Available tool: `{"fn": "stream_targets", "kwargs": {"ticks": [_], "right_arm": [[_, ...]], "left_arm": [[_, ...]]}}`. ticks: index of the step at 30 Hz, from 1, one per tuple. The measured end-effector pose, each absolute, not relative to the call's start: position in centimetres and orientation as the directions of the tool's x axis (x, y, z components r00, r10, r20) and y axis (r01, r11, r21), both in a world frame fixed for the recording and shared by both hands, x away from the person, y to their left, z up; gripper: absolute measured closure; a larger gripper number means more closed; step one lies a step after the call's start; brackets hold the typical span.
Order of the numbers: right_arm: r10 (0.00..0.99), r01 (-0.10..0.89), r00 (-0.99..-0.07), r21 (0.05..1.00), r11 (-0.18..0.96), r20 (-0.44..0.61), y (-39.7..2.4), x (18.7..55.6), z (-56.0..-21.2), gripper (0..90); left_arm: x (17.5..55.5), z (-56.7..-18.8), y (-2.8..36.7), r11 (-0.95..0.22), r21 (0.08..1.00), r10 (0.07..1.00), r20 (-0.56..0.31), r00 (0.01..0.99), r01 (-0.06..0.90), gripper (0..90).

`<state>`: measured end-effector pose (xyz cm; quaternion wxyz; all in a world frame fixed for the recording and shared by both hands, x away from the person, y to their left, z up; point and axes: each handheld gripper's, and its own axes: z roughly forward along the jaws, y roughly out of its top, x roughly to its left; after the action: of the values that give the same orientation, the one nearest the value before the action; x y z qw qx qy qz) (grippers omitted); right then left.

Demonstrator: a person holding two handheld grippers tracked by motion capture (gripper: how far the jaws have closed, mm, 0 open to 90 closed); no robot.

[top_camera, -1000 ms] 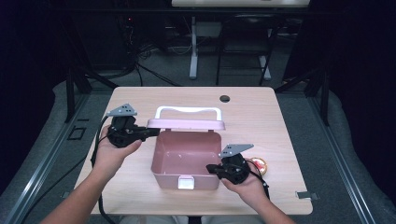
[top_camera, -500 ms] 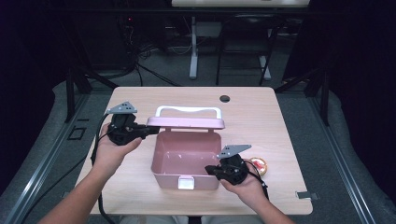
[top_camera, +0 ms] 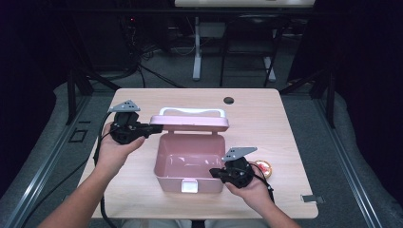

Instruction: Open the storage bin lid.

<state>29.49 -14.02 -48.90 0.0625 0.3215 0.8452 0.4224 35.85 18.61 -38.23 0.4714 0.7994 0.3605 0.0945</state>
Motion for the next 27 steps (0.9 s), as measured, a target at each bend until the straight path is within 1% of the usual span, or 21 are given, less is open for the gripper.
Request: {"fn": "stream_targets", "kwargs": {"ticks": [27], "right_arm": [[0.608,0.5,-0.774,0.758,0.419,0.174,-13.8,29.6,-49.2,89.7]], "left_arm": [[37.6,-38.1,18.8,-0.267,0.823,0.702,-0.19,0.686,0.501,90.0]]}}
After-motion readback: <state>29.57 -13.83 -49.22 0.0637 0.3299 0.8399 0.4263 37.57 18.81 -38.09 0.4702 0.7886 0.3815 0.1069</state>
